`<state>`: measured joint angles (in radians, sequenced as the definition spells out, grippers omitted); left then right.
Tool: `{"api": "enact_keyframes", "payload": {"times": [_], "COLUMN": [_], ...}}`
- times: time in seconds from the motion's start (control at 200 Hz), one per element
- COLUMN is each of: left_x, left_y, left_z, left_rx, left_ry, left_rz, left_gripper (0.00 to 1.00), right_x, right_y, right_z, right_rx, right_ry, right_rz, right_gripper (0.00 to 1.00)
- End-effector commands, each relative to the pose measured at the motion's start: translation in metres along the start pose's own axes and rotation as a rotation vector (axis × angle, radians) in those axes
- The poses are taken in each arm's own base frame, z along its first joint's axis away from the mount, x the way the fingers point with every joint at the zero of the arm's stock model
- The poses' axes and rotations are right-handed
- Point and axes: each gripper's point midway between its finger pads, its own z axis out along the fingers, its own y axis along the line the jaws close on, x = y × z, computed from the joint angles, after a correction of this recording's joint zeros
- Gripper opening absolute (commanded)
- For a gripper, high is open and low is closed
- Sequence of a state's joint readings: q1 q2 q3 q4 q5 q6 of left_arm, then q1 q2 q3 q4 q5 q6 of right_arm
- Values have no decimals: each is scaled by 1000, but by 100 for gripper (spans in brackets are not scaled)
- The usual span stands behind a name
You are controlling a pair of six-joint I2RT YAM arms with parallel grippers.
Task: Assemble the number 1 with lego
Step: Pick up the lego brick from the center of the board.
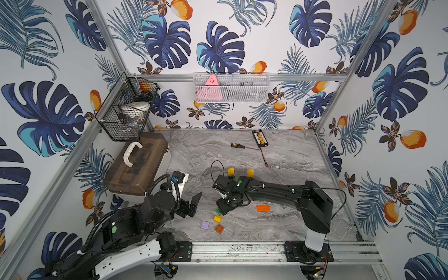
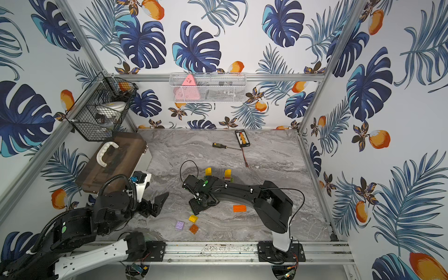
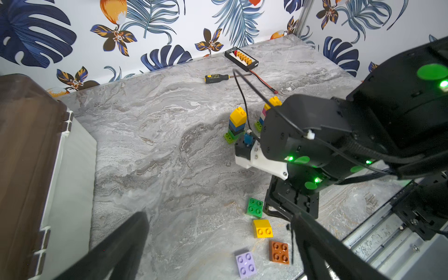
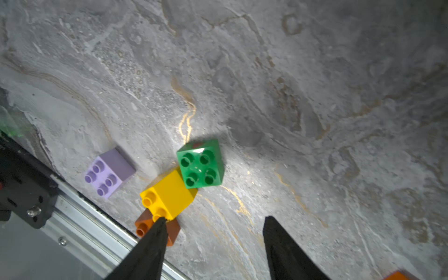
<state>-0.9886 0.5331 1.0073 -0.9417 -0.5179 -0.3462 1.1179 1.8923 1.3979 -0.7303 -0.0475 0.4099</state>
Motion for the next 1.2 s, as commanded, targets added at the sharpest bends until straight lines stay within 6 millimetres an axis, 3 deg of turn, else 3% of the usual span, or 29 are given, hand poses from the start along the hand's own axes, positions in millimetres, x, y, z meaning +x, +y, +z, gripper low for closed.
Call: {"api": "enact_keyframes", "payload": {"times": [0.0,0.205,0.33,0.36,0.786,0.886,1.056,1.196], "left_x": [-3,-2,-2,-2,-2,-2,-2,-2], "left_y": [12,11,11,11,12,13,13,13], "left_z": [-4,-1,-1,-1,-2,-2,-2,-2], "left_rx": [-51,-55,-56,-57,-60,-61,-65,-65], "left_ry": [-30,-21,-22,-22,-23,-27,-27,-25], "left_rz": [-42,-35,-35,-36,-36,-39,-38,-38], "left_gripper": [99,99,99,99,99,99,99,99], "right_x": [4,-1,-7,-5,-8,-9,-13,-16], "right_y": [6,6,5,2,-5,-8,-18,-28], "right_z": [7,24,22,32,41,42,38,24], "right_rx": [18,82,101,120,175,195,246,266], "right_ry": [38,49,27,48,46,42,20,-6], "right_rz": [-55,-60,-54,-52,-43,-29,12,78], "right_gripper": [63,59,57,57,52,48,31,27]}}
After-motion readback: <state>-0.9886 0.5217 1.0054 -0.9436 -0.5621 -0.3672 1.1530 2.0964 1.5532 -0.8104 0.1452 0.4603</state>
